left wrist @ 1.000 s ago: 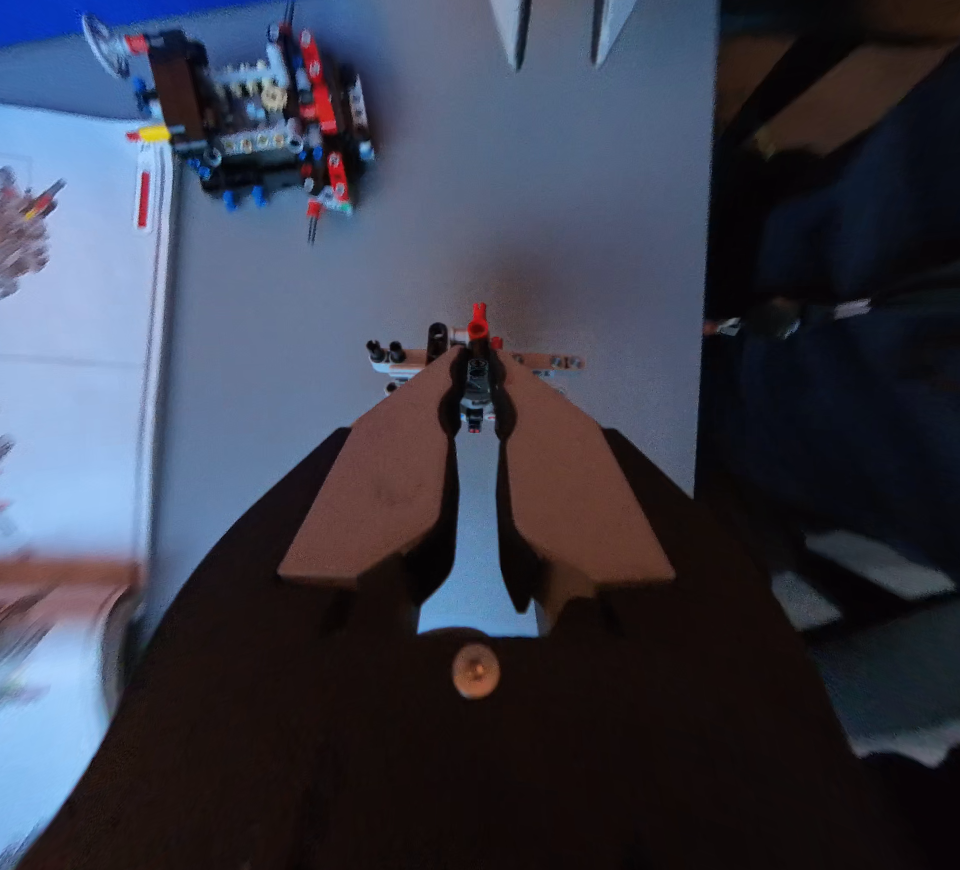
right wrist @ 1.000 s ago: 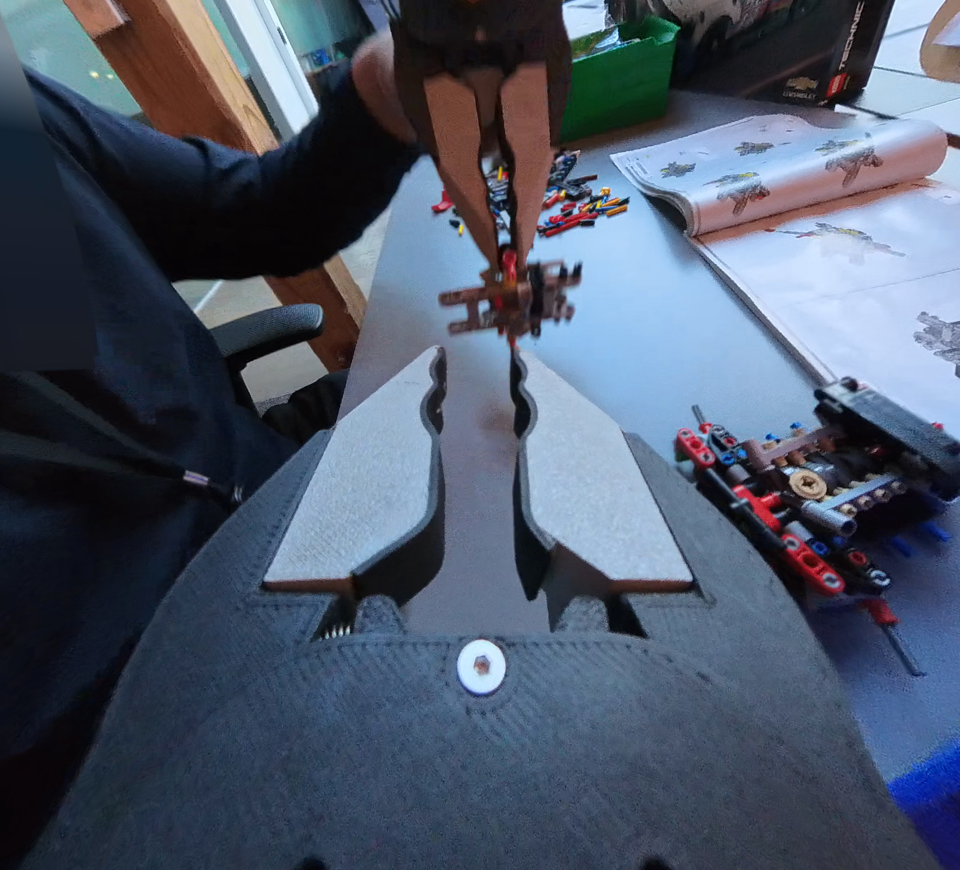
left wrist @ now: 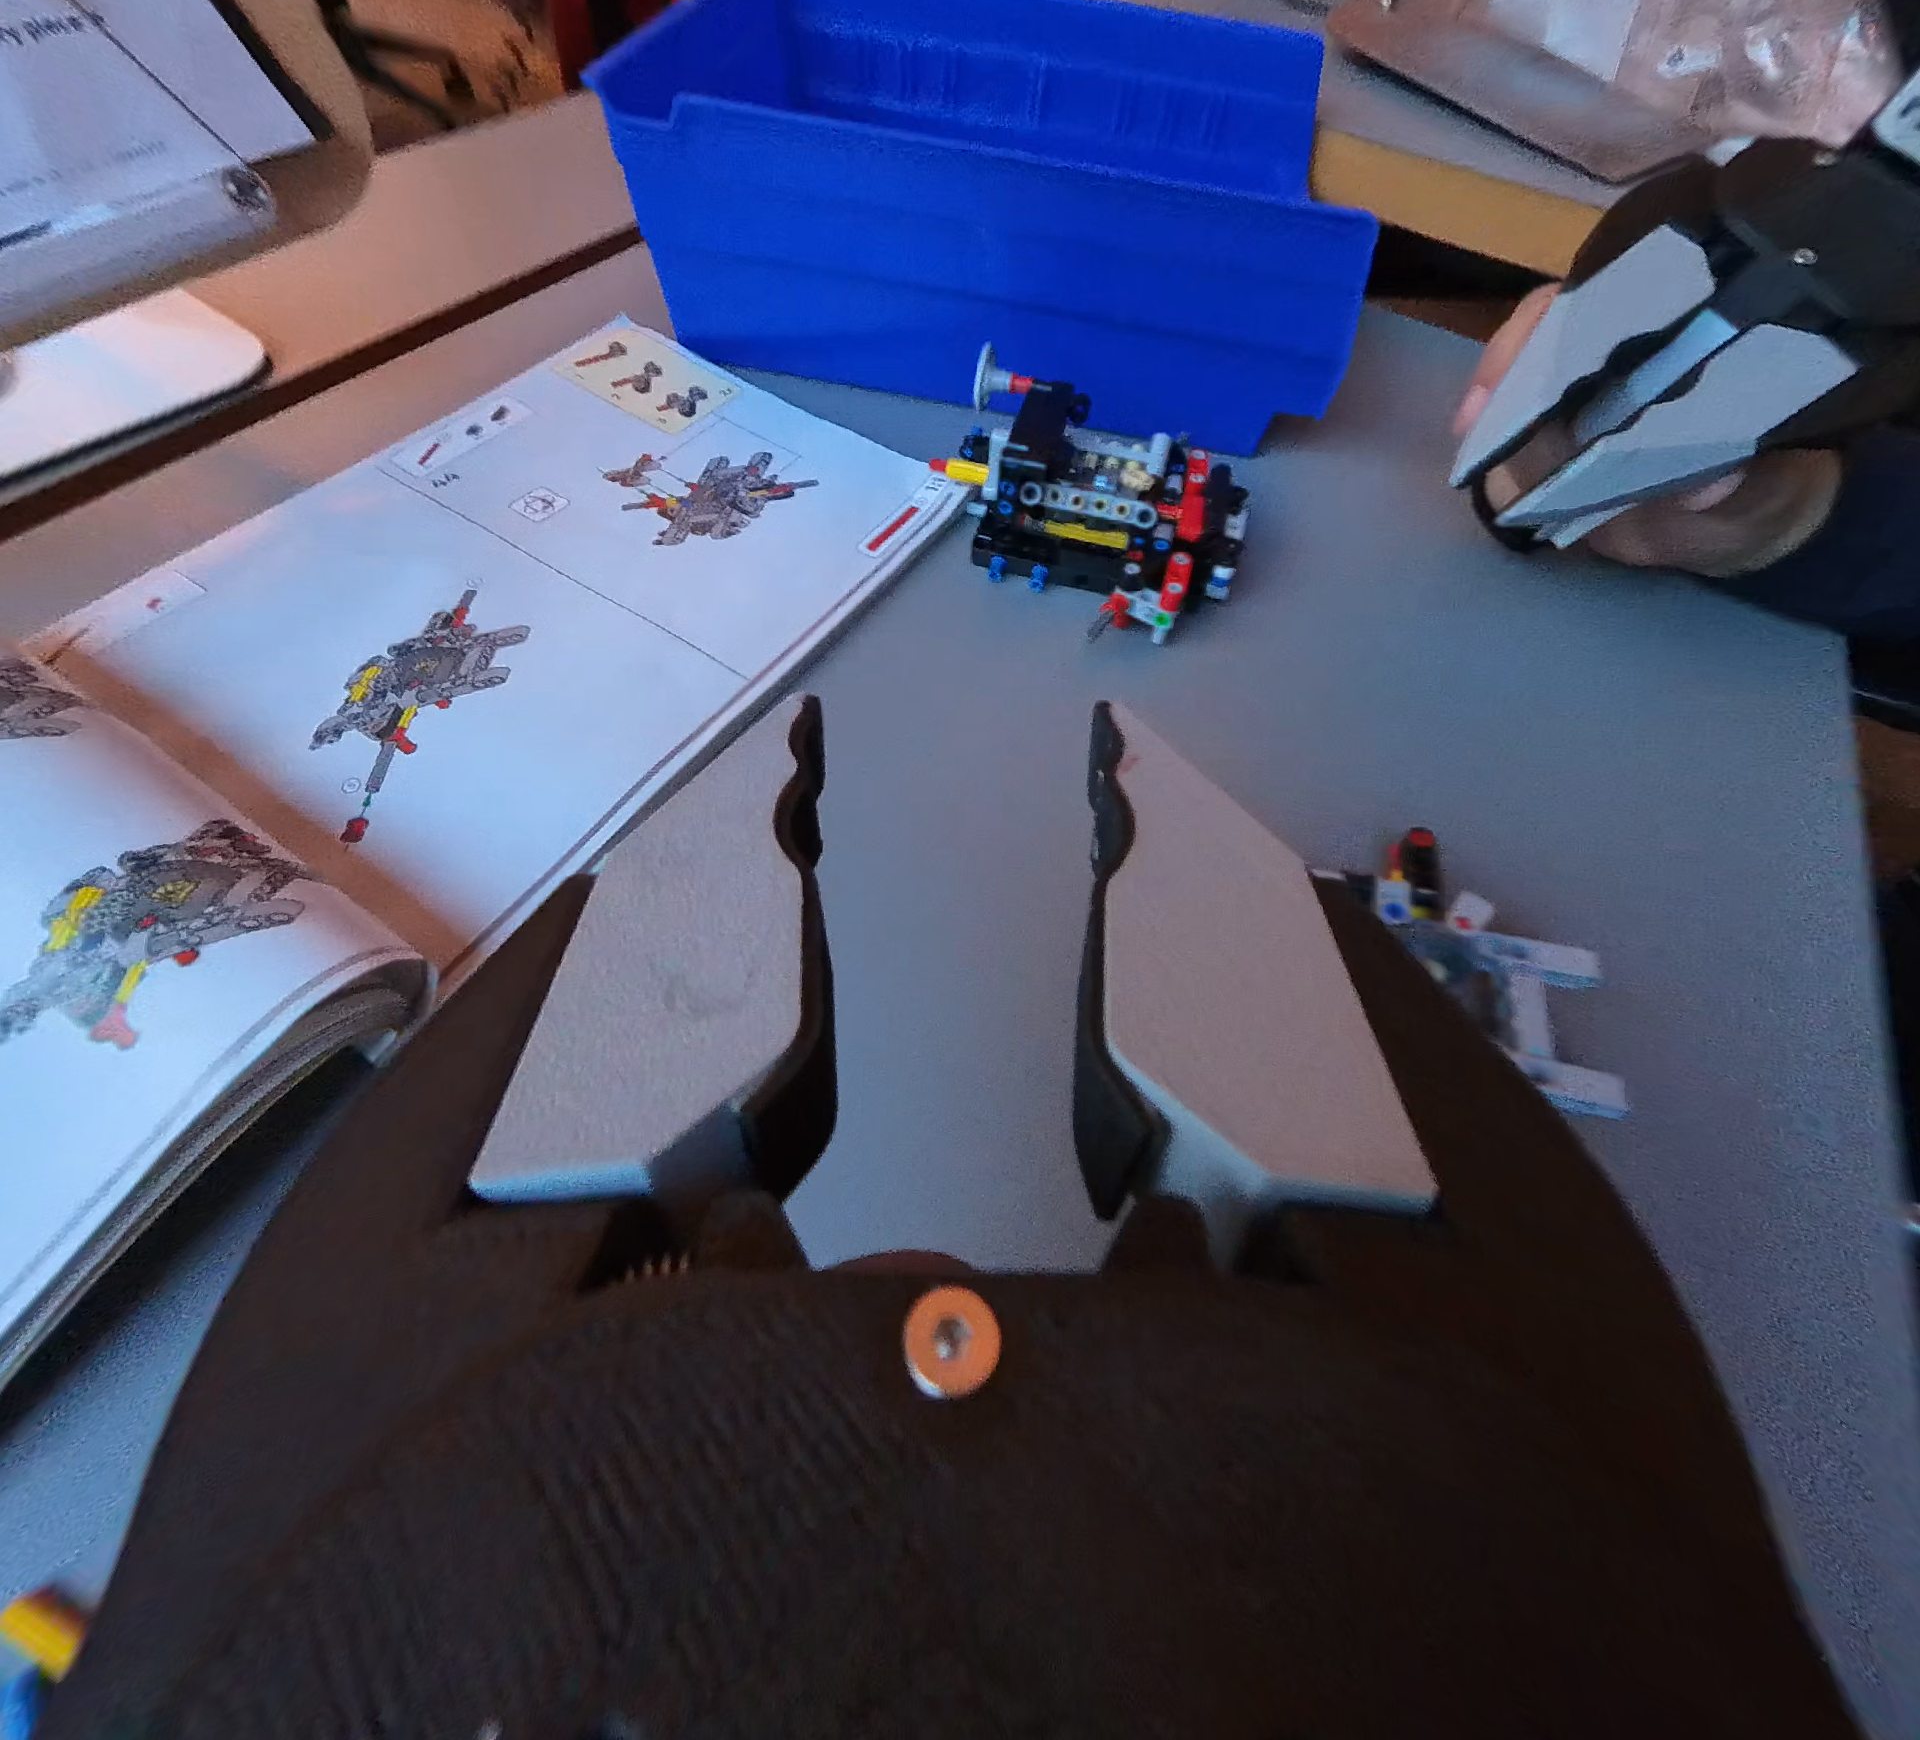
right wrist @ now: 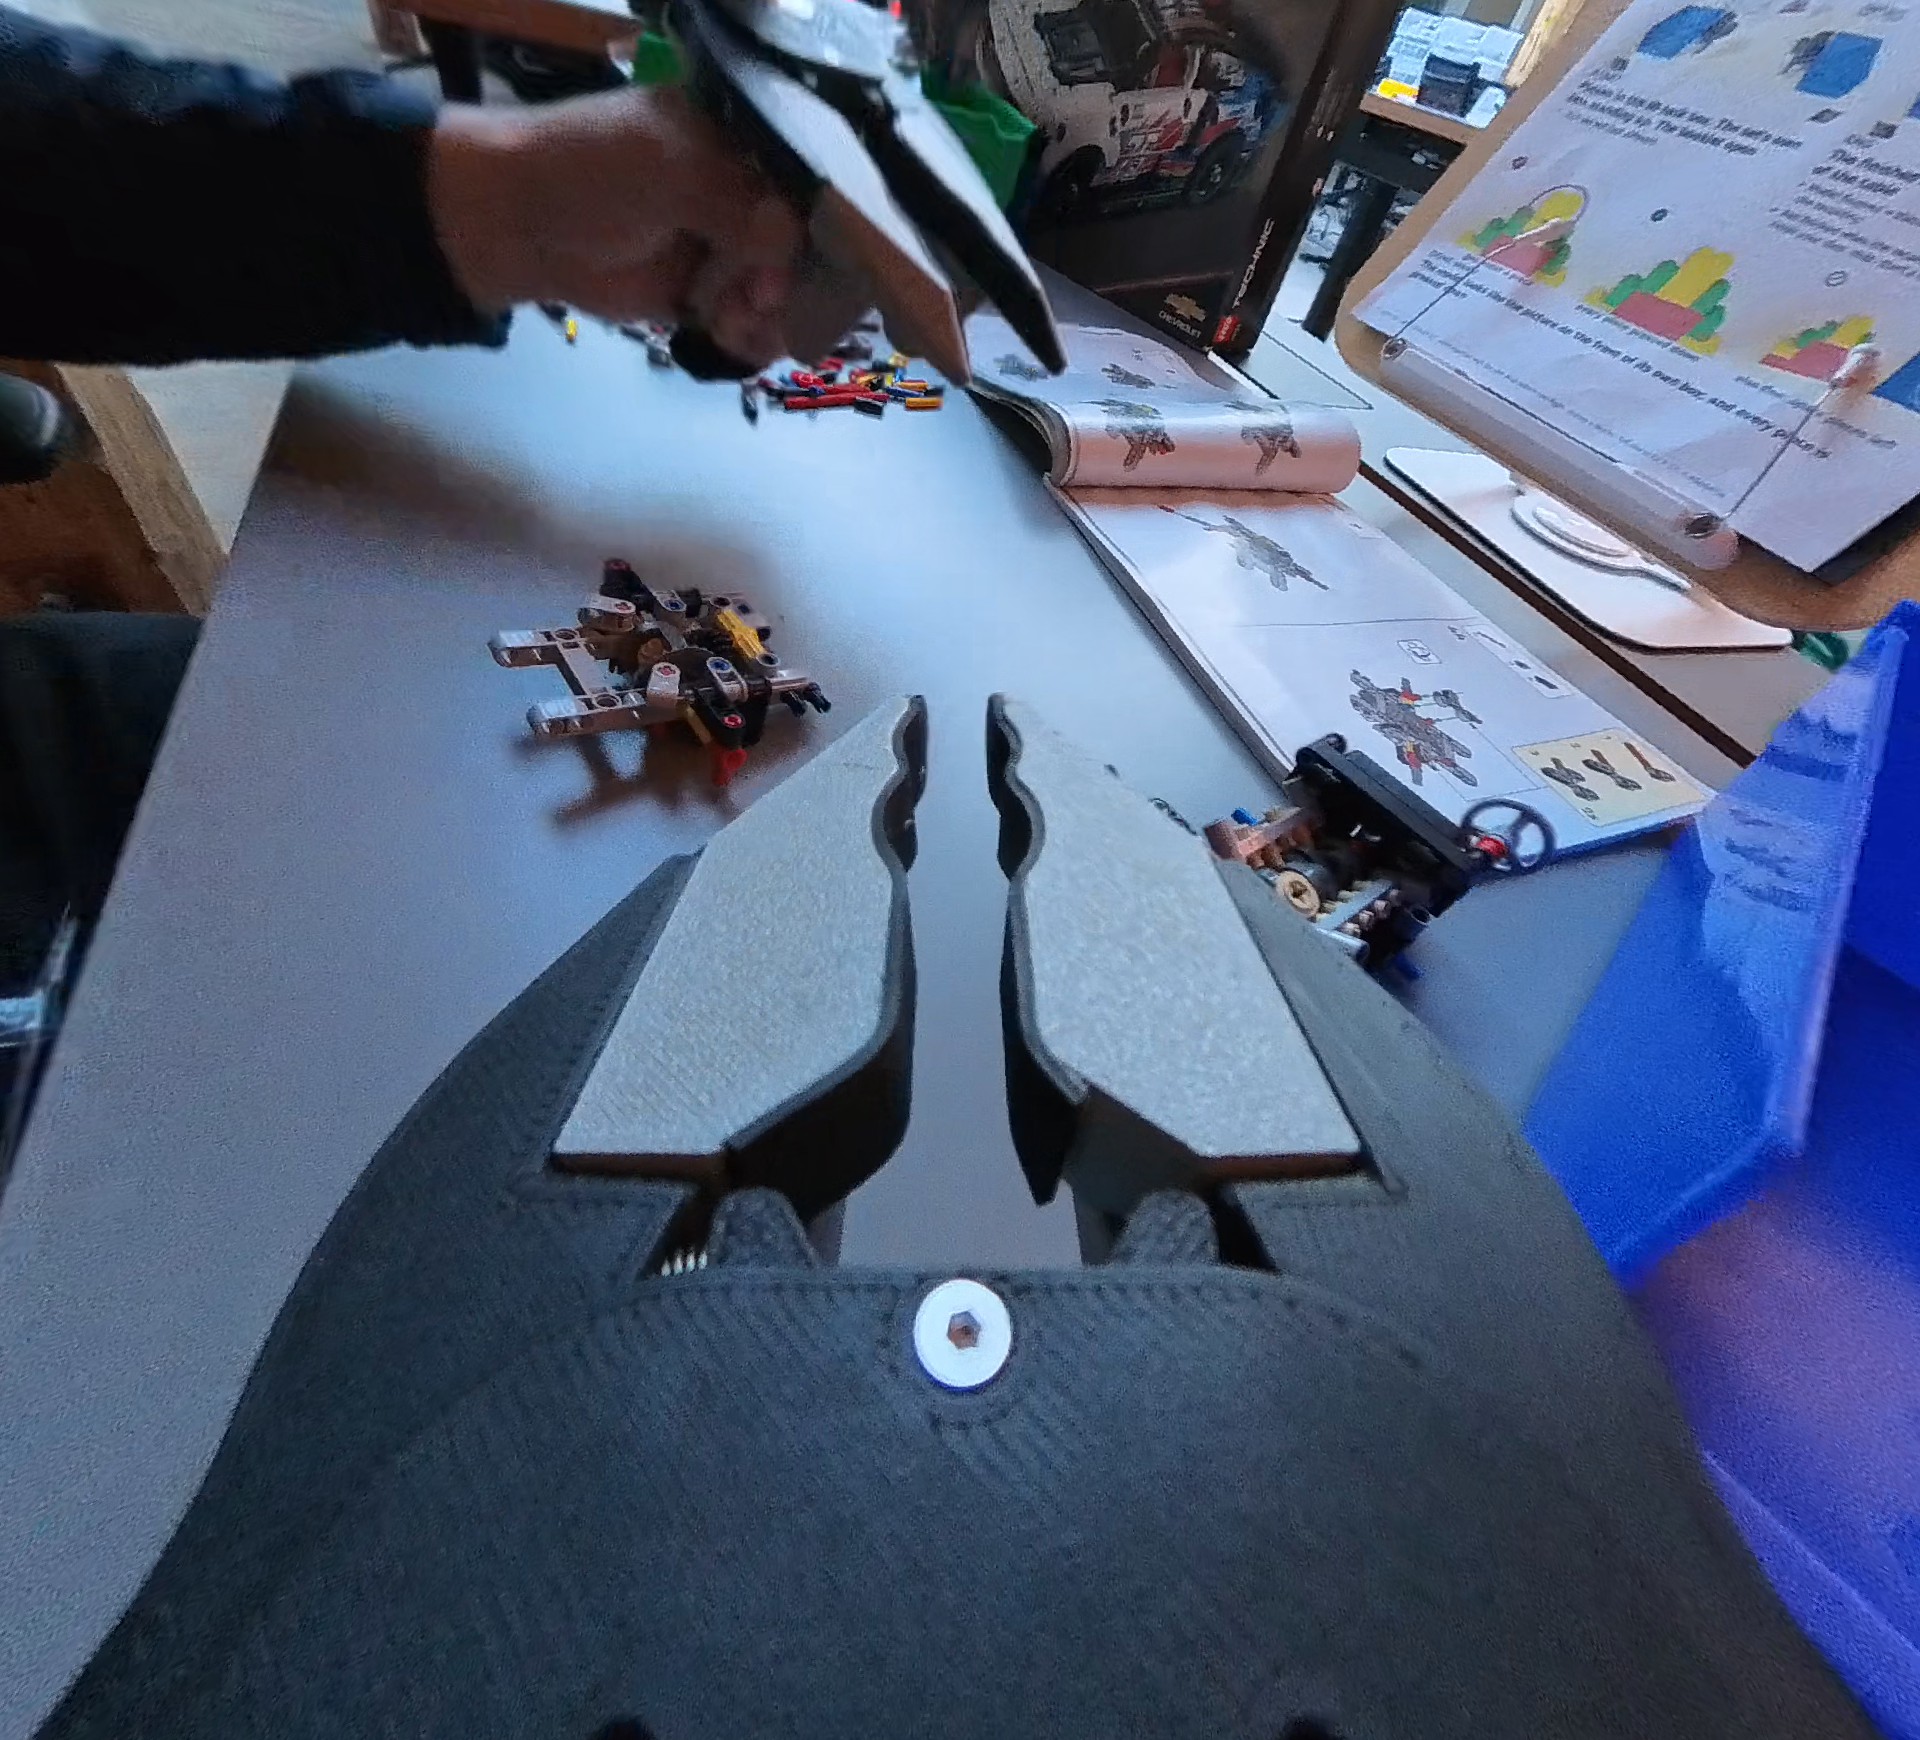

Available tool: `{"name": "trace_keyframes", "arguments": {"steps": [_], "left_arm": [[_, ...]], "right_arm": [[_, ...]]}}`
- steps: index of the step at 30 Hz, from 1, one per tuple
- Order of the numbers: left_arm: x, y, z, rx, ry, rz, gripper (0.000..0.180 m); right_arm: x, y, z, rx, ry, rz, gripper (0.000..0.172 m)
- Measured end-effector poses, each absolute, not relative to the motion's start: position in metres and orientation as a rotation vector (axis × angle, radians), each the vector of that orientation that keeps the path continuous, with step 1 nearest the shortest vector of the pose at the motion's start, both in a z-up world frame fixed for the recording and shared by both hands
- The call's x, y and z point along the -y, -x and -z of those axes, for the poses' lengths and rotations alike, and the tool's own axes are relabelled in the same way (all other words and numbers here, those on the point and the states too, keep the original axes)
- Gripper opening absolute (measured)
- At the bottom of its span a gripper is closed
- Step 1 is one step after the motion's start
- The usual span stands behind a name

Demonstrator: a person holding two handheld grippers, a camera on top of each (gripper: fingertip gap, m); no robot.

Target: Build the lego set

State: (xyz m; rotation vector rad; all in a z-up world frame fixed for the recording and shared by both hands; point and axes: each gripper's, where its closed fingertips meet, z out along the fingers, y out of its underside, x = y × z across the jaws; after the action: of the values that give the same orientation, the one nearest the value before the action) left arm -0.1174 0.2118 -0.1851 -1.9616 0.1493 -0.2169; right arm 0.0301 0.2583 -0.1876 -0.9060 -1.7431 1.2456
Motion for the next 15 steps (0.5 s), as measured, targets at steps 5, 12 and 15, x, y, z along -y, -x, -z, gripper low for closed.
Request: {"name": "trace_keyframes", "arguments": {"steps": [5,12,15], "left_arm": [[-0.203,0.109,0.189,-0.229,1.826,0.228,0.036],[-0.198,0.099,0.185,-0.305,1.867,0.136,0.037],[-0.198,0.093,0.196,-0.34,1.924,0.111,0.035]], "right_arm": [[-0.252,-0.015,0.2,1.788,0.905,-1.196,0.004],[-0.239,0.017,0.179,1.72,0.848,-1.36,0.0],[-0.231,0.027,0.177,1.734,0.839,-1.429,0.0]]}}
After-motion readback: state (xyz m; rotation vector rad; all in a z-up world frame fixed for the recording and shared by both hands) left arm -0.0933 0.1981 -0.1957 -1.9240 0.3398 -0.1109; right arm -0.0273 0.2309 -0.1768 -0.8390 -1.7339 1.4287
